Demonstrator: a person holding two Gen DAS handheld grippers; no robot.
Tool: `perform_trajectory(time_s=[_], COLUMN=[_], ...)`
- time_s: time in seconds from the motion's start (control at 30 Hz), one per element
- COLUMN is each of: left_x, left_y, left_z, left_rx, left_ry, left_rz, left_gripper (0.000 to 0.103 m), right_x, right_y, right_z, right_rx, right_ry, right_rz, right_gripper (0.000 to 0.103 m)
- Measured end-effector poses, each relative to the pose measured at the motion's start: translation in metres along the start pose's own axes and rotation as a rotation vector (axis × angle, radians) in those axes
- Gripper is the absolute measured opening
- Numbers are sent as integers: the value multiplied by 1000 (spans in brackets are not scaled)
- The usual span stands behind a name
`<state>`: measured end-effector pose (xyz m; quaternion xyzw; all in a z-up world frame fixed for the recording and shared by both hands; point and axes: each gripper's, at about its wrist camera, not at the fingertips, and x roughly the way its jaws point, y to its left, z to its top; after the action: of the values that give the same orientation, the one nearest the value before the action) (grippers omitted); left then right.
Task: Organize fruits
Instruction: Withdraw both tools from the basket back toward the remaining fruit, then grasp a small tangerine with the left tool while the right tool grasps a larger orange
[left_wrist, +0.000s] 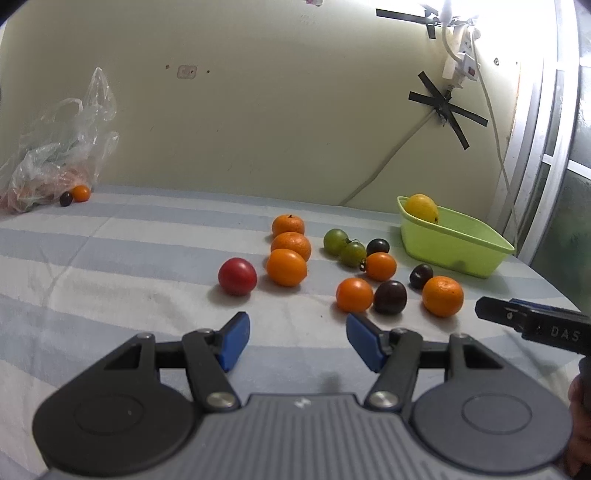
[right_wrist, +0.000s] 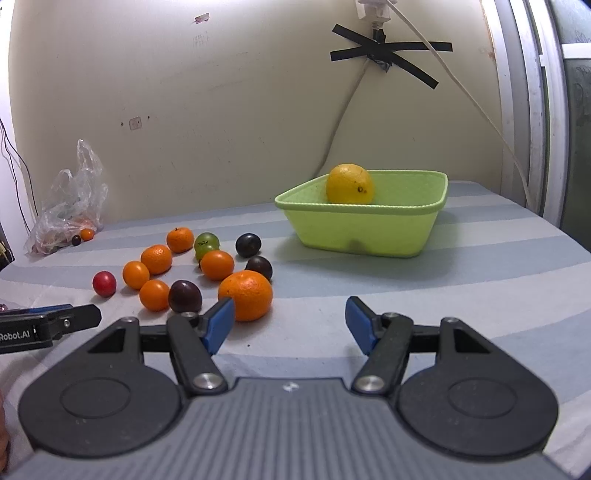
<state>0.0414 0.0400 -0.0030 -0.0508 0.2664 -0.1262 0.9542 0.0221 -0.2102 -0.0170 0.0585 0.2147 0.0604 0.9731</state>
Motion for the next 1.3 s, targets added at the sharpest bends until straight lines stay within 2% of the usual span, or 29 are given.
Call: perform_trajectory(time_s=[0.63, 0.87, 0.97, 1.13, 1.2, 1.3], left_x=[1, 13, 28, 50, 56, 63], left_y=[-4, -18, -21, -18, -15, -8], left_z=[0, 13, 24, 33, 35, 35], left_rx=[24, 86, 98, 92, 73, 45], left_ry=[13, 52, 76, 118, 135, 158], left_rz=[-6, -122, -173, -208, -220, -229], left_gripper=[60, 57, 49, 49, 38, 32], right_x=[-1, 1, 4, 8, 11, 19], right_y=[2, 2, -1, -3, -2, 1], right_z=[0, 1, 2, 5, 7, 12], right_rx=[-24, -27, -13, 1, -8, -43], right_ry=[-1, 18, 34, 59, 74, 83], right_rz=[28, 43, 52, 83, 100, 114], right_gripper=[68, 67, 67, 66, 66, 65])
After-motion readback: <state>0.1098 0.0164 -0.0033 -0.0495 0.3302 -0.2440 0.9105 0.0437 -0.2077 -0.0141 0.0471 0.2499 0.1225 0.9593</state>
